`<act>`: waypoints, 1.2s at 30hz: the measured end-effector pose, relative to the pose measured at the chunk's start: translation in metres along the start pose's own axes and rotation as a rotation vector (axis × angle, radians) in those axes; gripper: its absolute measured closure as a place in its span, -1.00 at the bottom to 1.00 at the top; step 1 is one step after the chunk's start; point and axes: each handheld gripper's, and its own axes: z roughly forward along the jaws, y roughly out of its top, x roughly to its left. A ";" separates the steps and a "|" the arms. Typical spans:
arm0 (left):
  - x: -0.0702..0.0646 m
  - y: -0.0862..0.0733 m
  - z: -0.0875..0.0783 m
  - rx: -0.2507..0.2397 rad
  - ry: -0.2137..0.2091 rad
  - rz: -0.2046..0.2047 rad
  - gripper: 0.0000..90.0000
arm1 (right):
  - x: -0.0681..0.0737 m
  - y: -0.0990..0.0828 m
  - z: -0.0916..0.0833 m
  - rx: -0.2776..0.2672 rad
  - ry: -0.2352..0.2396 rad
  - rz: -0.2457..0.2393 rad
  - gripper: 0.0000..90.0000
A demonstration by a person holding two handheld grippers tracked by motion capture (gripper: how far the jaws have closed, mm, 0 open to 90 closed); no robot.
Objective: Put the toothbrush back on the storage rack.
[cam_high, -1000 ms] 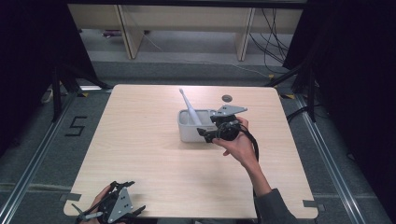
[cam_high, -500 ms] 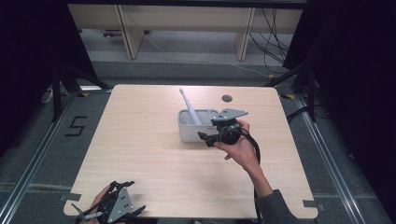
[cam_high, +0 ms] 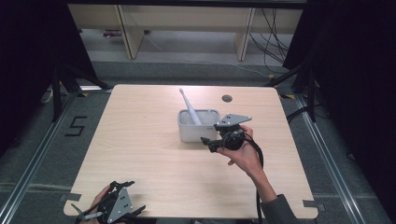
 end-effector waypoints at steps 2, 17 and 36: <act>0.000 0.000 0.001 -0.001 0.012 -0.007 -0.66 | 0.002 -0.004 -0.002 0.001 0.001 0.020 -0.37; 0.000 0.001 0.000 0.012 0.003 0.006 -0.66 | 0.002 -0.021 -0.012 -0.035 0.008 0.062 -0.59; 0.000 0.001 -0.001 0.011 0.006 0.010 -0.66 | 0.014 -0.041 -0.016 -0.041 0.036 0.069 -0.56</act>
